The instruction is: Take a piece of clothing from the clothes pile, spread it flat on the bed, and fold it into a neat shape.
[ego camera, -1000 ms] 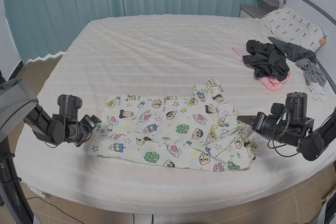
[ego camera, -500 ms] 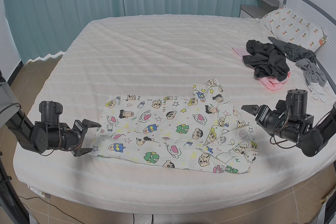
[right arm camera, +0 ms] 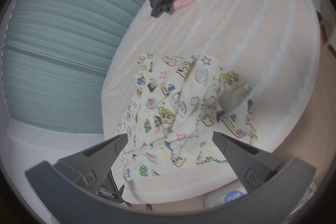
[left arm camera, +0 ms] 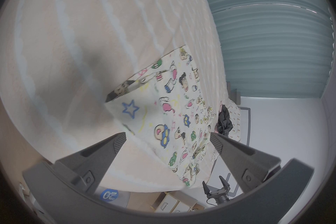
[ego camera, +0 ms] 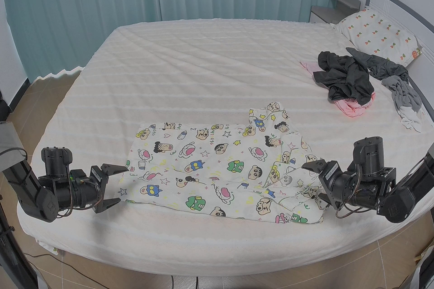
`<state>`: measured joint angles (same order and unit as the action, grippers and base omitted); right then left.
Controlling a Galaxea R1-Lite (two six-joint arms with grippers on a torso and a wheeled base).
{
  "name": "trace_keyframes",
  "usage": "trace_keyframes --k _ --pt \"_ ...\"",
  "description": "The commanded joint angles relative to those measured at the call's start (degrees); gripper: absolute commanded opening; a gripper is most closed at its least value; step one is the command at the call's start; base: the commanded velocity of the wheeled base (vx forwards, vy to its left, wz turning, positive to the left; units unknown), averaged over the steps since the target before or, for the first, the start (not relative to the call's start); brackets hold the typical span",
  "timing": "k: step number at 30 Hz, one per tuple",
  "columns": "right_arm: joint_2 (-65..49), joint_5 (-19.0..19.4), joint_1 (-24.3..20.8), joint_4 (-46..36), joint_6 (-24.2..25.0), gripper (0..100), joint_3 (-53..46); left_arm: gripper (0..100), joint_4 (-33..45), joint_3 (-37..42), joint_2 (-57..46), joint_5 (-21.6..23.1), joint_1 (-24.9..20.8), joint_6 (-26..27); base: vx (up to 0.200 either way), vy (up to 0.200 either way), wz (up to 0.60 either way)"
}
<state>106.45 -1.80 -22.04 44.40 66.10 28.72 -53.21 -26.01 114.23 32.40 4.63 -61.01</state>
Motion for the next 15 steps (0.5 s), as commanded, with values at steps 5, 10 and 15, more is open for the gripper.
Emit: trace_keyframes --k 5,10,15 --pt "3.4 0.2 -0.4 0.3 1.1 100 -2.5 100 -0.2 1.8 0.8 -0.5 -0.4 -0.1 0.0 0.0 0.0" --pt "6.1 0.3 -0.2 4.5 2.0 100 -1.9 100 -0.2 2.1 0.7 -0.5 -0.4 -0.1 0.0 0.0 0.0" --pt "9.6 0.1 -0.4 8.1 2.8 100 -1.8 100 -0.2 2.1 0.7 -0.5 -0.5 0.1 0.0 0.0 0.0"
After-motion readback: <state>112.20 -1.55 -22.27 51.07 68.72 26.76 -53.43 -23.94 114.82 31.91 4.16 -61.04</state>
